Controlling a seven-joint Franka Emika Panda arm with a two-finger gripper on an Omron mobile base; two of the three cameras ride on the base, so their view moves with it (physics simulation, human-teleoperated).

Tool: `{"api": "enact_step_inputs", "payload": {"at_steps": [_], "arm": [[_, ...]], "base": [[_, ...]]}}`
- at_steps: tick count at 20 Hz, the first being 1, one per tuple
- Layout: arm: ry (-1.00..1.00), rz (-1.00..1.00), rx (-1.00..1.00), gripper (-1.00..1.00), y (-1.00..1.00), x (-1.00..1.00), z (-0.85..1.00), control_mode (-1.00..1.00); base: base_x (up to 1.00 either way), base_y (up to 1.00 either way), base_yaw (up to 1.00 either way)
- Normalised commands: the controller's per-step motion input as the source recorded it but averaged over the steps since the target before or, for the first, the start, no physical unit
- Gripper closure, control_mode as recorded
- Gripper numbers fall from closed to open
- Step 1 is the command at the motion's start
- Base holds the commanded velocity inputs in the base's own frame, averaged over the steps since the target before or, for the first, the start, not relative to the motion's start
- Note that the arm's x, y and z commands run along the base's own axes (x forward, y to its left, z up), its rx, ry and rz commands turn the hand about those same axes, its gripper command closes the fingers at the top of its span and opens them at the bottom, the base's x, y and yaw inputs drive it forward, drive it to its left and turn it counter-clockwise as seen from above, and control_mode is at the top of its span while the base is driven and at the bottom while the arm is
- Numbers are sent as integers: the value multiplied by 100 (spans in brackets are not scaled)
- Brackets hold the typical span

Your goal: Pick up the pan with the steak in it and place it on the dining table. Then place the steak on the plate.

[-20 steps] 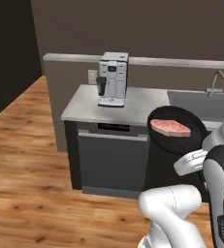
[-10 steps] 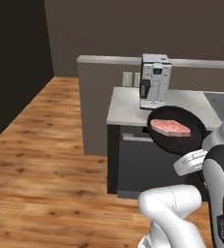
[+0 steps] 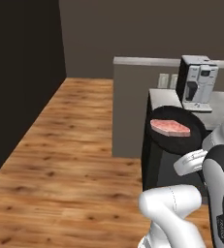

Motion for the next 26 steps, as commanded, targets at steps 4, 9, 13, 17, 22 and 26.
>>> {"api": "enact_step_inputs", "payload": {"at_steps": [4,9,13,17,22,26], "arm": [[0,0,0,100,0,0,0,100],[0,0,0,100,0,0,0,100],[0,0,0,100,0,0,0,100],[0,0,0,100,0,0,0,100],[0,0,0,100,0,0,0,100],[0,0,0,100,0,0,0,100]], "base": [[29,100,-5],[29,100,-5],[28,100,-5],[21,91,-6],[15,80,-11],[14,81,-12]]}}
